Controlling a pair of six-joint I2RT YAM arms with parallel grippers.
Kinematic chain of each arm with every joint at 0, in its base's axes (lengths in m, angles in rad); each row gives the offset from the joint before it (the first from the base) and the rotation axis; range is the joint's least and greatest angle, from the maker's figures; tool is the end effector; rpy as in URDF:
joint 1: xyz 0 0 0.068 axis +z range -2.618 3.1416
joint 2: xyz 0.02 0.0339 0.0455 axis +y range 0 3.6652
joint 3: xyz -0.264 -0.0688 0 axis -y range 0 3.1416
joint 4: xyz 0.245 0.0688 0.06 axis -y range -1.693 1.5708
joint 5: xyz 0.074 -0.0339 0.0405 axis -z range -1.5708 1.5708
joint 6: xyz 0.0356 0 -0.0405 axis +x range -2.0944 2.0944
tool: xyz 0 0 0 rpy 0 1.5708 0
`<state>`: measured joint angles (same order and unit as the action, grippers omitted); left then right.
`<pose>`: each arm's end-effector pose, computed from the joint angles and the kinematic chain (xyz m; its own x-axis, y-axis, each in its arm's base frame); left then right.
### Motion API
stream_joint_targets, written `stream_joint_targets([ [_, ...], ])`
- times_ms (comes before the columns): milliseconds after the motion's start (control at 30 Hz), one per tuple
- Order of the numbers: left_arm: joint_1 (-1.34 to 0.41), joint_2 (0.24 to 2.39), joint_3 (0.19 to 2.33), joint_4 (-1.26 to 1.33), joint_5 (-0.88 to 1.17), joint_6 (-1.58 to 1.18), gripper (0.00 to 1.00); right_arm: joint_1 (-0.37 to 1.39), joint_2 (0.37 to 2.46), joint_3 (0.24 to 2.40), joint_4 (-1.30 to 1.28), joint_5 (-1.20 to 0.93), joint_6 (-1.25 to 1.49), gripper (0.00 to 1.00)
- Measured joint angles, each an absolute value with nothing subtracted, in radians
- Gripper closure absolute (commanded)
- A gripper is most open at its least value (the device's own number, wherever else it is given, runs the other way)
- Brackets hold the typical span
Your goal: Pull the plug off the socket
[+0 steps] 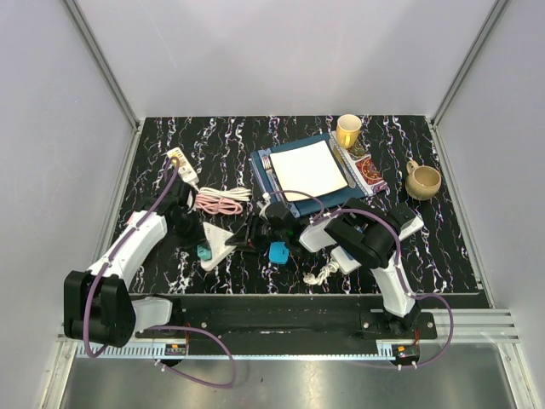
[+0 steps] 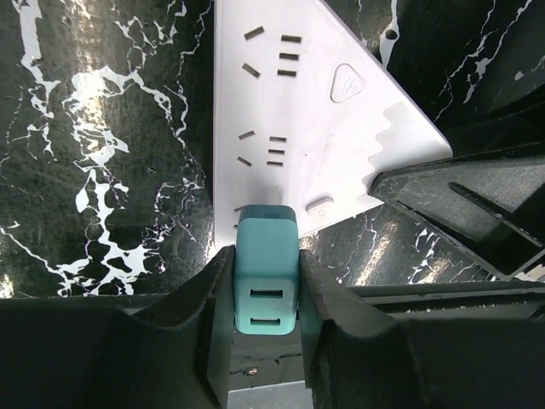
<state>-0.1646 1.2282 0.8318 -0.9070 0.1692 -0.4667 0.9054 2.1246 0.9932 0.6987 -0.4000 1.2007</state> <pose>0.2055 -0.0402 0.2177 -0.9421 -0.2931 -0.1629 -0.2446 0.9330 -0.2639 0.2449 0.3345 0.0971 -0.9726 0.1515 -0.1761 -0.0997 0.4126 0.9054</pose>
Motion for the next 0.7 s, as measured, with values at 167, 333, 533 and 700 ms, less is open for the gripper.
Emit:
stream_joint_targets([
  [167,-0.171,1.227,0.864,-0.929,0.132,-0.463,1.00,0.905,2.129,0.988,0.710,-0.400,1.205,0.94],
  [333,-0.170,1.226,0.935,-0.915,0.124,-0.459,1.00,0.905,2.129,0.991,0.709,-0.401,1.205,0.94],
  [533,-0.170,1.209,0.949,-0.904,0.104,-0.460,1.00,0.908,2.145,1.021,0.701,-0.407,1.205,0.82],
  [700,-0.170,1.143,0.955,-0.920,0.081,-0.460,1.00,0.909,2.145,1.043,0.667,-0.412,1.199,0.55],
])
